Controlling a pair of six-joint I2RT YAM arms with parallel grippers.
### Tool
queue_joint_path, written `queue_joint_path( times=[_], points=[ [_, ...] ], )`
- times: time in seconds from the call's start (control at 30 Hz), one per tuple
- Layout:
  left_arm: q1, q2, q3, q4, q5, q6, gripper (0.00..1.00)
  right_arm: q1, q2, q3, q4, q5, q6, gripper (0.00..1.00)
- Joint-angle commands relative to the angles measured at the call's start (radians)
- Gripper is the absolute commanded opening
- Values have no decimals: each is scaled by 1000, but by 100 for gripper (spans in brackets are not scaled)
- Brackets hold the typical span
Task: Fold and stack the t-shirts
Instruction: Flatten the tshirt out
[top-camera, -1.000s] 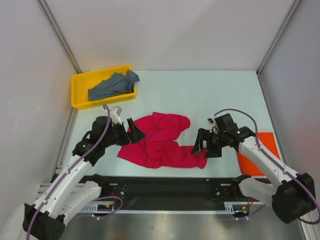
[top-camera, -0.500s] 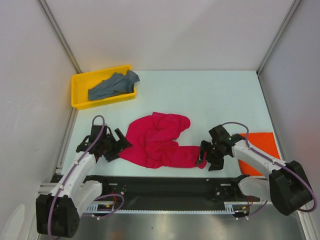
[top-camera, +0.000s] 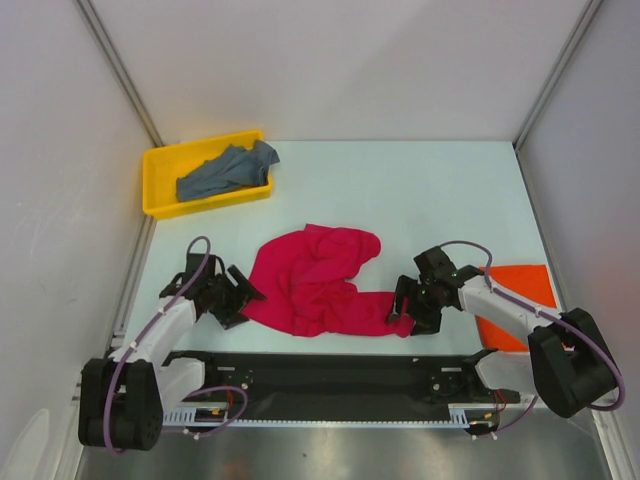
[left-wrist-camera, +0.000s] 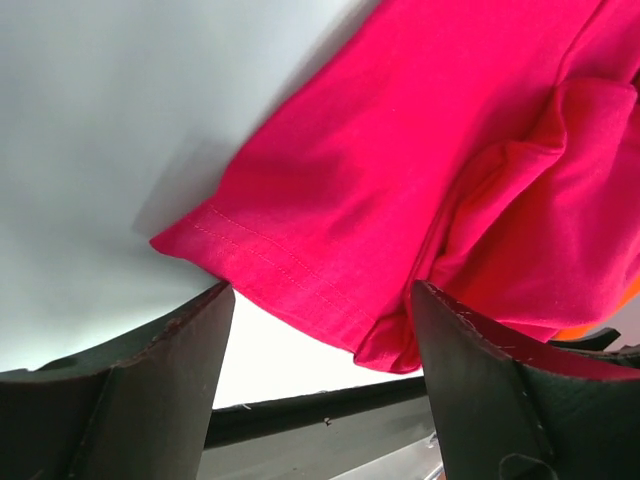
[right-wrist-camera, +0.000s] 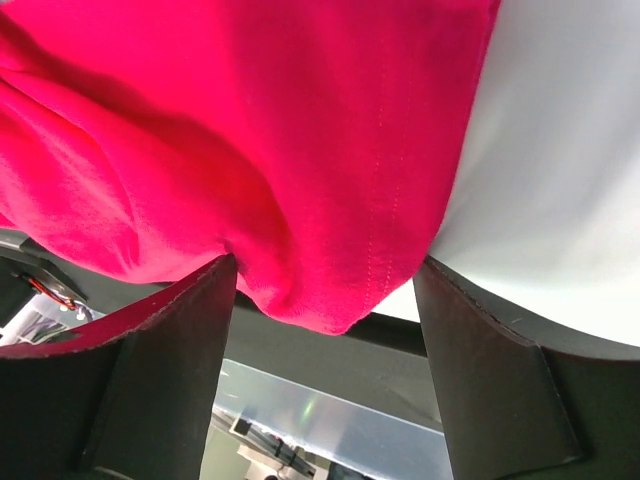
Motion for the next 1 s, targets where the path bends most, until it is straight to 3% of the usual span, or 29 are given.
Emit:
queue_joint_path(
  times=[0.0,0.13,0.2,0.23,0.3,0.47,0.53,0.57,0.7,0.83,0.97],
  points=[
    [11,22,19,-89,-91,1,80,2,4,29,39,11,3,77],
    [27,79,10,-10,-72,12,67,-3,17,24,64,1,10,77],
    [33,98,10,26,-42,14,54,-10,30,21,90,-15,13,75],
    [34,102,7,67,-31,17,52,-10,37,20,100,-22,12,67],
    [44,114,10,98,0,43,36,-24,47,12,130,-32,18,59],
    [48,121,108,95,40,107,0,-62,89,52,102,-58,-11,19],
    [47,41,185,33,28,130,0,-66,87,133,38,-43,-54,2],
    [47,7,216,12,20,141,0,-66,62,176,-41,-22,-69,0],
    [37,-114,390,-101,-37,199,0,-72,-41,378,-200,128,-106,0],
    [41,-209,485,-81,12,155,0,-92,-120,541,-269,176,-76,0],
    [41,-228,655,-132,28,222,0,-101,-154,731,-365,196,-85,0]
  ],
)
